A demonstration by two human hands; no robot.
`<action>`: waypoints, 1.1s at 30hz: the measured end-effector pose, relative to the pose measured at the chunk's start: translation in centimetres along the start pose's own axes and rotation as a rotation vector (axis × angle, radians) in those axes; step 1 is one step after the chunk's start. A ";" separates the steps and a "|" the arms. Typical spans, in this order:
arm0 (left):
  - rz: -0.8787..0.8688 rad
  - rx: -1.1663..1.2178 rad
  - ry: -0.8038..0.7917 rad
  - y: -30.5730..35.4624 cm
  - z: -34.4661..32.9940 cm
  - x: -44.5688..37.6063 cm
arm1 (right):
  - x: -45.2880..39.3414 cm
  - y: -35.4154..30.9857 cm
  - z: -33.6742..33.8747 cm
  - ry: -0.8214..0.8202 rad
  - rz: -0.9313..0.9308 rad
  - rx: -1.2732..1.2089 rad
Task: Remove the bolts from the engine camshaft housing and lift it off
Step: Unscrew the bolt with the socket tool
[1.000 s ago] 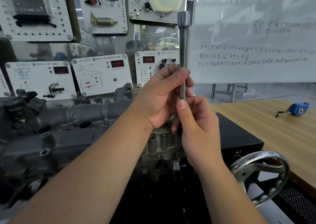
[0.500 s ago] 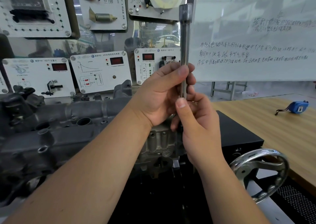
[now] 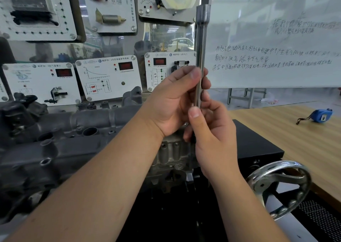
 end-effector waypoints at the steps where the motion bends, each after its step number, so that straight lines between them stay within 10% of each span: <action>1: -0.009 0.007 -0.003 0.1 -0.1 0.0 | 0.1 0.0 0.0 0.008 0.012 0.015; 33: 0.006 -0.050 -0.010 0.1 -0.2 0.0 | 0.0 0.1 0.0 -0.026 0.003 -0.015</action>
Point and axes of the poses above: each hand's wrist, its own x-axis away from the middle knuckle, its own z-axis out of the back of the hand, y = z × x, the point moved 5 cm from there along -x, towards the middle knuckle, and after that the axes turned 10 degrees about -y, right-handed, at the moved point
